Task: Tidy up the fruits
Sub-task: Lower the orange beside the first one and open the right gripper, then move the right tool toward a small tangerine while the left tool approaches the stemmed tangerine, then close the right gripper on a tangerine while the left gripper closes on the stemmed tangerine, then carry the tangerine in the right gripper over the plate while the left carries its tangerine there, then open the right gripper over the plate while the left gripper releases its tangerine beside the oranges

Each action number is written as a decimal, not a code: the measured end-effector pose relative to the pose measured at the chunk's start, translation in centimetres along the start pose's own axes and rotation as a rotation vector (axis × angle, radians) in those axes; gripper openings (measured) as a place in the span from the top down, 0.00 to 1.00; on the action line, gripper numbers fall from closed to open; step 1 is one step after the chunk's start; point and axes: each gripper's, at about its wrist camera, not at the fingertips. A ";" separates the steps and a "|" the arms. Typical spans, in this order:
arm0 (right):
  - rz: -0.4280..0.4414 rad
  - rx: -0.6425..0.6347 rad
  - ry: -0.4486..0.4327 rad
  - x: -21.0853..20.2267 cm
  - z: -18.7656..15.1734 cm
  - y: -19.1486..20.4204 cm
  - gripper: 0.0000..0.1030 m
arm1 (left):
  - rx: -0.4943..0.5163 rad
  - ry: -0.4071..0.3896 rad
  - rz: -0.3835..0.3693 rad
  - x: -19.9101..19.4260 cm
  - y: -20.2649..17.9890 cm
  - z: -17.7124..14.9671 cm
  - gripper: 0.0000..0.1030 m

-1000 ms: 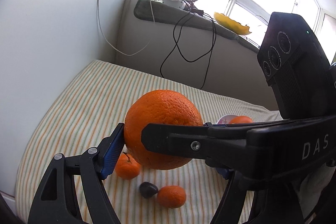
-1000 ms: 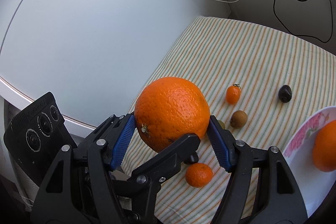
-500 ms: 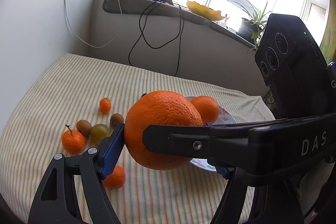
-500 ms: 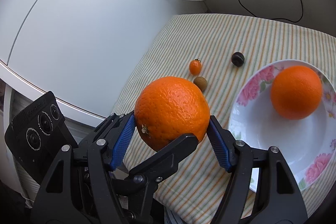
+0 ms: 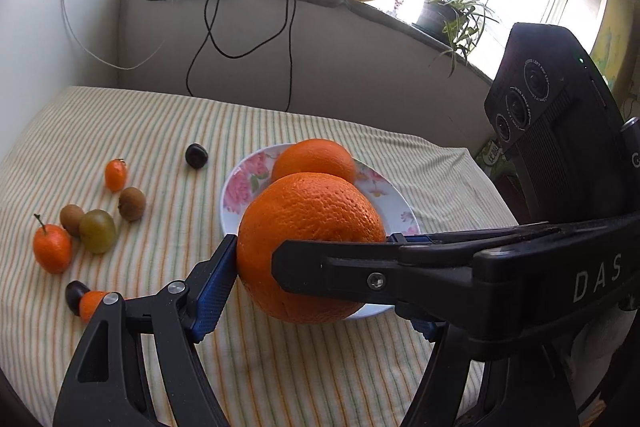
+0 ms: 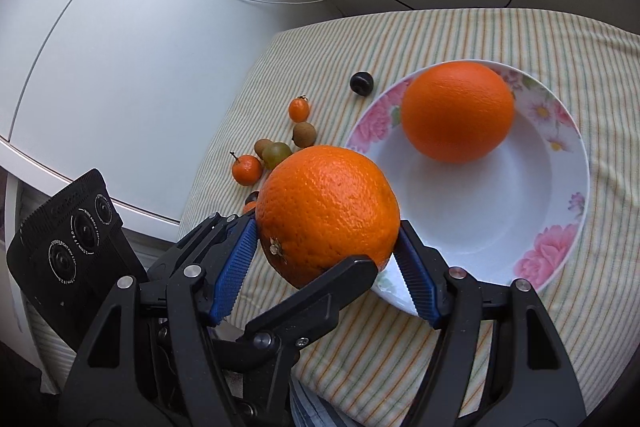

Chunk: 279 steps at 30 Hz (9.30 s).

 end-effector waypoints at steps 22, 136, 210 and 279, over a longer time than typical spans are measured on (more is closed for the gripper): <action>-0.030 0.063 -0.005 -2.4 -0.3 -5.4 0.30 | 0.022 0.074 -0.042 3.9 -1.8 0.8 0.29; -0.190 -0.496 -0.023 10.8 -3.1 10.9 0.41 | -0.248 0.019 0.156 -3.1 19.8 -2.4 0.47; -0.247 -0.262 -0.265 -5.8 -4.6 1.5 0.61 | -0.043 -0.006 0.002 -1.4 6.0 0.2 0.66; -0.391 -0.205 -0.310 -7.3 -3.7 -3.2 0.30 | 0.026 0.017 0.050 0.7 3.0 1.7 0.49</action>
Point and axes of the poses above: each gripper's, at about its wrist camera, not at the fingertips, and x roughly the way its jaws point, y to its left, z to its top, and after that the axes turned 5 degrees about y, right-handed
